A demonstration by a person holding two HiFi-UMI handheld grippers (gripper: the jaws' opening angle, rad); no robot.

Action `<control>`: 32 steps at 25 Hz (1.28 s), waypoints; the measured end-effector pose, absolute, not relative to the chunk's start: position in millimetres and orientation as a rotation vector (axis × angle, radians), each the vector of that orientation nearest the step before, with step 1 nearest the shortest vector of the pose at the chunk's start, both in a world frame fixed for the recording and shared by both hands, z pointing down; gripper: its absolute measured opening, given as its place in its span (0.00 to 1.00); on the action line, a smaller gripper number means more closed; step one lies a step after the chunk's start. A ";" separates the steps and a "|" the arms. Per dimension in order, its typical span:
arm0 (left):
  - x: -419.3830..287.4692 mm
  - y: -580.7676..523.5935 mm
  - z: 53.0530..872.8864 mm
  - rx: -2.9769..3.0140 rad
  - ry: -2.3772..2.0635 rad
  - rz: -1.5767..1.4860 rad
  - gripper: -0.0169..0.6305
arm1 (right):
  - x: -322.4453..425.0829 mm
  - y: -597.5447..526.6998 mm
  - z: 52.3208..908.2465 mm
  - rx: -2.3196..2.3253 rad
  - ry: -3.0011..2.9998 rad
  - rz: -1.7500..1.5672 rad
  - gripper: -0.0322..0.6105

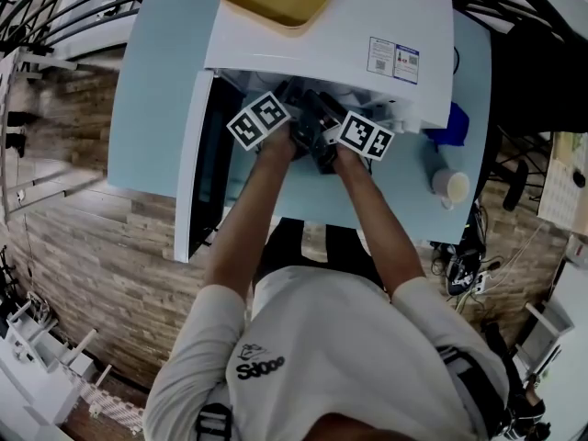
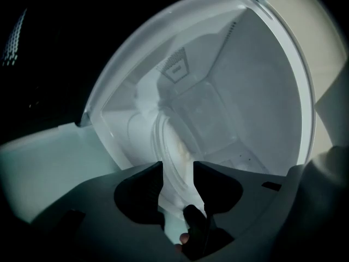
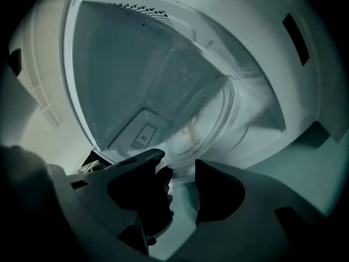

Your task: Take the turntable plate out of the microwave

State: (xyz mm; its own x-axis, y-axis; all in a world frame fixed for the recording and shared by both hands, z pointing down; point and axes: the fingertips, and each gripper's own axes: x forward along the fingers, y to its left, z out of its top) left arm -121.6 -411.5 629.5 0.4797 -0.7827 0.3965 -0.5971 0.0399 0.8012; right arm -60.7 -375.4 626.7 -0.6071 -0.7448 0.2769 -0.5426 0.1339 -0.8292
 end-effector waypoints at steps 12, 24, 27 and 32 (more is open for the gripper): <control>-124.4 -410.2 608.3 1.647 -1.139 -0.344 0.18 | -55.0 -386.2 623.8 -1.235 2.005 -1.517 0.35; -124.1 -408.0 604.9 1.648 -1.096 -0.338 0.17 | -43.1 -398.8 631.1 -1.158 1.699 -1.593 0.15; -125.3 -403.9 613.6 1.633 -1.097 -0.319 0.17 | -42.6 -394.8 629.7 -1.068 1.657 -1.612 0.11; -125.3 -399.0 624.1 1.614 -1.097 -0.331 0.17 | -41.7 -387.9 632.7 -1.031 1.638 -1.633 0.10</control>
